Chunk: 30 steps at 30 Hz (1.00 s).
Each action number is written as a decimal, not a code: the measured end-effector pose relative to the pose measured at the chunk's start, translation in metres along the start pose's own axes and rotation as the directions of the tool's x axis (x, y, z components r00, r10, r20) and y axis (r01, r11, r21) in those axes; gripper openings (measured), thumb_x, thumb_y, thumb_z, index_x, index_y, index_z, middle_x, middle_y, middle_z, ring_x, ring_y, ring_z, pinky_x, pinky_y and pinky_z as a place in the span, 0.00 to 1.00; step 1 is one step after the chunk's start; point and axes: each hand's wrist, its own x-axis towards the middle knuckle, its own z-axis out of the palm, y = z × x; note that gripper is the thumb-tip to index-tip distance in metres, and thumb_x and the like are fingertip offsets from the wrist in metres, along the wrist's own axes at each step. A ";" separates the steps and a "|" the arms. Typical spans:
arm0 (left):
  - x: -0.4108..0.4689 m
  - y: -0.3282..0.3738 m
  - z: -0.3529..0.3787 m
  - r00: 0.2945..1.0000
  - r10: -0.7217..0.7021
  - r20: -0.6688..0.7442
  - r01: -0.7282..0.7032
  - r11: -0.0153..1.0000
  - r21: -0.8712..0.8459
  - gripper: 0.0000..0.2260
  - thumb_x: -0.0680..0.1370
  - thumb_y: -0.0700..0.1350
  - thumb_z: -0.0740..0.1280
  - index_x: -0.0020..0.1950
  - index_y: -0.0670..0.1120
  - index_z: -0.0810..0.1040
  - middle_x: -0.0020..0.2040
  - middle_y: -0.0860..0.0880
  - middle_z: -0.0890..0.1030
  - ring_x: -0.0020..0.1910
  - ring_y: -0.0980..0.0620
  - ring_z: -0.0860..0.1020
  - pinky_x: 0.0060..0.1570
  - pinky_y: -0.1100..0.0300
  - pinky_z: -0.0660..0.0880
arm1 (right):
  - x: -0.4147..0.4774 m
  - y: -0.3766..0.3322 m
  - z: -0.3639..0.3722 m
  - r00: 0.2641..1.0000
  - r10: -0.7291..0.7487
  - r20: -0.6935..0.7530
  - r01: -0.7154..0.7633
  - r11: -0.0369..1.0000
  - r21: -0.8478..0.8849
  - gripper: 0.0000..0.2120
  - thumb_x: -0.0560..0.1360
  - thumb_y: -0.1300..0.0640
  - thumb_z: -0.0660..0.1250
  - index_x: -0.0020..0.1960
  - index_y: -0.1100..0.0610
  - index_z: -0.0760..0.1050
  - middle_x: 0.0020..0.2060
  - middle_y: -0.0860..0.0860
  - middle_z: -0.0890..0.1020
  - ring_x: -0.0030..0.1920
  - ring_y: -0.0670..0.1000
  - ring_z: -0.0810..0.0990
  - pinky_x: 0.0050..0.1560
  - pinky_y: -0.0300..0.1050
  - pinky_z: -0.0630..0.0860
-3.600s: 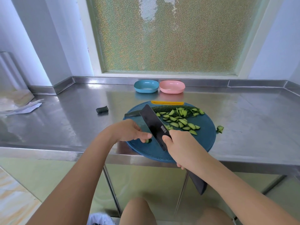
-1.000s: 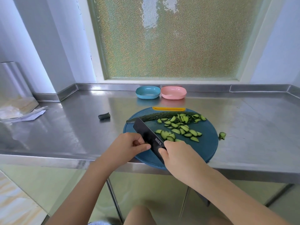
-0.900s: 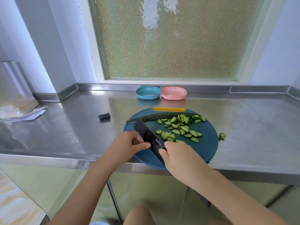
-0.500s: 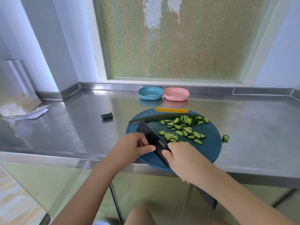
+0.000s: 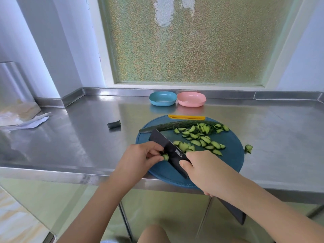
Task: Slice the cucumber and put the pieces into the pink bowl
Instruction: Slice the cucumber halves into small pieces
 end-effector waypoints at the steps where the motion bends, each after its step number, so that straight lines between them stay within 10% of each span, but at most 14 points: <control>1: 0.000 -0.001 0.001 1.000 0.009 -0.014 -0.009 1.000 -0.025 0.06 0.71 0.43 0.74 0.46 0.48 0.82 0.36 0.60 0.81 0.40 0.65 0.78 0.41 0.76 0.71 | 0.000 0.000 0.001 1.000 -0.005 0.000 0.005 1.000 -0.001 0.17 0.83 0.49 0.50 0.36 0.53 0.59 0.31 0.48 0.67 0.25 0.43 0.64 0.21 0.37 0.62; 11: -0.002 -0.008 0.007 0.971 0.224 -0.080 -0.226 0.974 -0.020 0.06 0.69 0.51 0.71 0.39 0.49 0.83 0.40 0.57 0.81 0.34 0.59 0.76 0.34 0.72 0.70 | 0.002 0.005 -0.002 1.000 0.008 -0.025 -0.008 0.999 -0.034 0.17 0.82 0.47 0.51 0.36 0.51 0.59 0.31 0.46 0.67 0.26 0.43 0.67 0.23 0.37 0.64; 30: -0.003 -0.009 0.008 0.988 0.125 -0.089 -0.133 0.987 -0.091 0.03 0.69 0.44 0.75 0.38 0.47 0.83 0.30 0.70 0.76 0.29 0.66 0.74 0.32 0.77 0.66 | 0.016 0.007 0.001 0.991 -0.065 -0.120 0.065 0.998 -0.009 0.18 0.82 0.48 0.53 0.34 0.51 0.58 0.29 0.47 0.69 0.29 0.47 0.68 0.28 0.42 0.62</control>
